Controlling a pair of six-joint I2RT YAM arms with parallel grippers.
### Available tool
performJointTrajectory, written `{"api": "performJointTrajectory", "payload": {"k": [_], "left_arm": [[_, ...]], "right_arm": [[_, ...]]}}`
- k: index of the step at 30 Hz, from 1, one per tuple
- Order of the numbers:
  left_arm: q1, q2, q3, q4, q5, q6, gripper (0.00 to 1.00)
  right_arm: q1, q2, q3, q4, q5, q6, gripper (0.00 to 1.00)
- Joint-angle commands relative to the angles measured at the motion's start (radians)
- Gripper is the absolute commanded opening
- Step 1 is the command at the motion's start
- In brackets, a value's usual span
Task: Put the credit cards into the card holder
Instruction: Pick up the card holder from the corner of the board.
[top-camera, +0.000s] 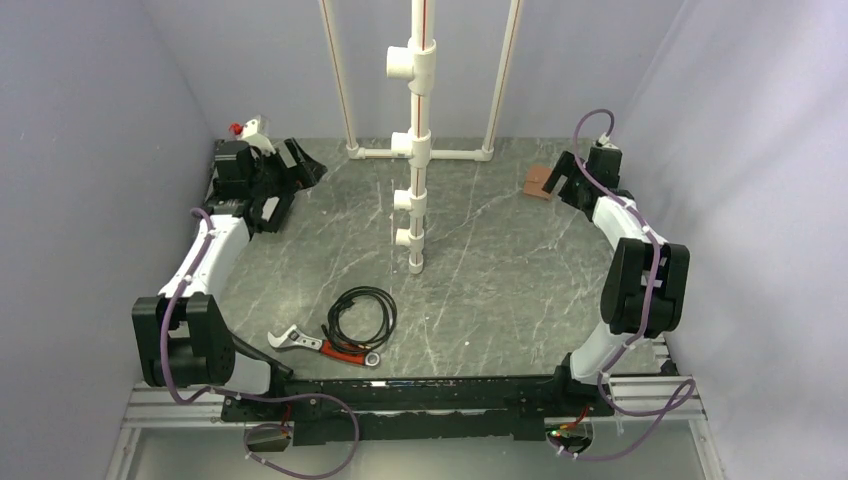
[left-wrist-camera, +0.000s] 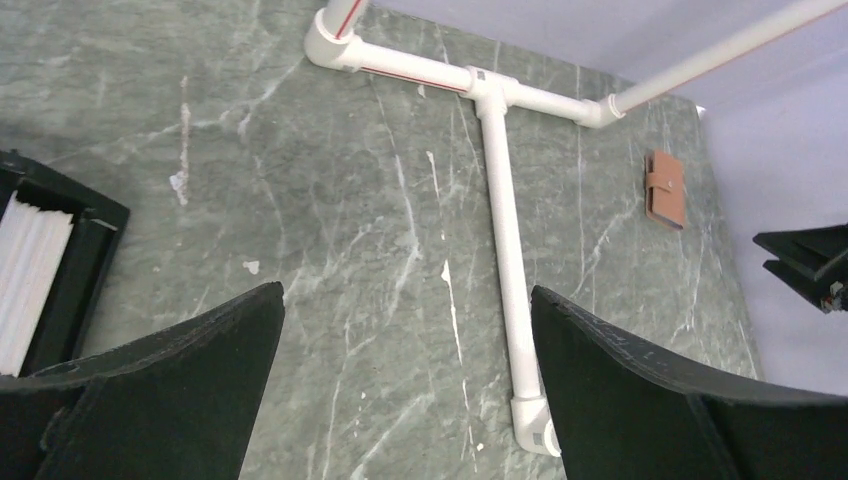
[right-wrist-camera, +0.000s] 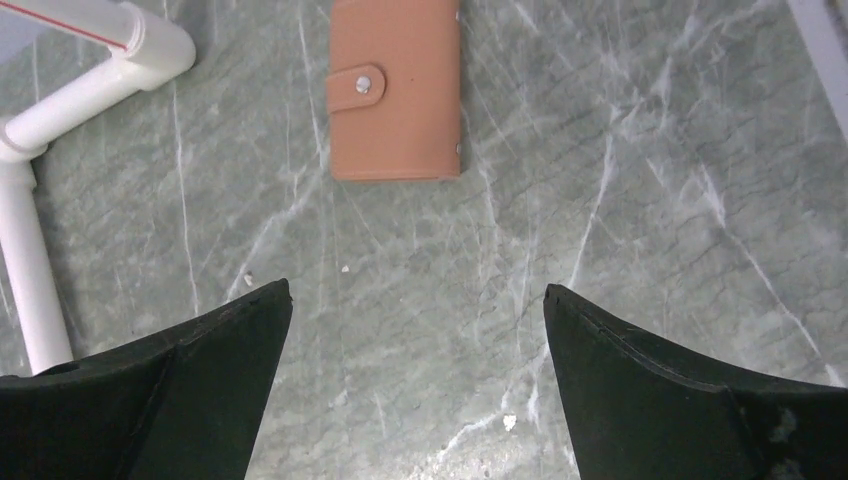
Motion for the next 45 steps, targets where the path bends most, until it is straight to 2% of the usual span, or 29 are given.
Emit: {"api": "performJointTrajectory", "payload": {"k": [1, 4, 8, 16, 20, 28, 31, 33, 37, 39, 41, 42, 45], "left_arm": [[-0.034, 0.001, 0.051, -0.018, 0.017, 0.039, 0.99], [-0.046, 0.006, 0.052, -0.026, 0.01, 0.044, 0.99], [-0.066, 0.008, 0.054, -0.038, 0.004, 0.048, 0.99], [-0.083, 0.03, 0.069, -0.051, 0.028, 0.035, 0.99], [-0.096, 0.041, 0.077, -0.072, 0.018, 0.047, 0.99], [-0.105, 0.053, 0.08, -0.064, 0.05, 0.028, 0.99], [-0.114, 0.057, 0.081, -0.068, 0.049, 0.032, 0.99], [-0.118, 0.062, 0.085, -0.069, 0.055, 0.03, 0.99], [-0.123, 0.092, 0.099, -0.085, 0.072, 0.026, 0.96], [-0.125, 0.112, 0.109, -0.095, 0.09, 0.012, 0.95], [-0.126, 0.142, 0.126, -0.105, 0.132, -0.021, 0.93], [-0.128, 0.157, 0.131, -0.108, 0.153, -0.043, 0.91], [-0.142, 0.182, 0.121, -0.095, 0.202, -0.121, 0.83]], "right_arm": [[-0.001, 0.004, 0.08, 0.025, 0.043, 0.003, 1.0], [-0.003, 0.097, 0.208, -0.108, 0.124, 0.037, 1.0], [-0.008, 0.218, 0.334, -0.167, 0.17, 0.046, 1.0], [-0.008, 0.574, 0.857, -0.574, 0.169, 0.041, 1.0], [0.0, 0.606, 0.877, -0.591, 0.131, 0.026, 0.99], [0.009, 0.662, 0.862, -0.464, -0.042, 0.036, 1.0], [0.012, 0.693, 0.864, -0.418, -0.128, 0.062, 0.95], [0.012, 0.709, 0.858, -0.384, -0.174, 0.078, 0.88], [0.021, 0.715, 0.84, -0.377, -0.202, 0.089, 0.59], [0.038, 0.669, 0.754, -0.356, -0.197, 0.082, 0.33], [0.071, 0.575, 0.634, -0.337, -0.171, 0.078, 0.11], [0.09, 0.526, 0.57, -0.326, -0.16, 0.076, 0.06], [0.177, 0.338, 0.305, -0.243, -0.132, 0.104, 0.0]]}}
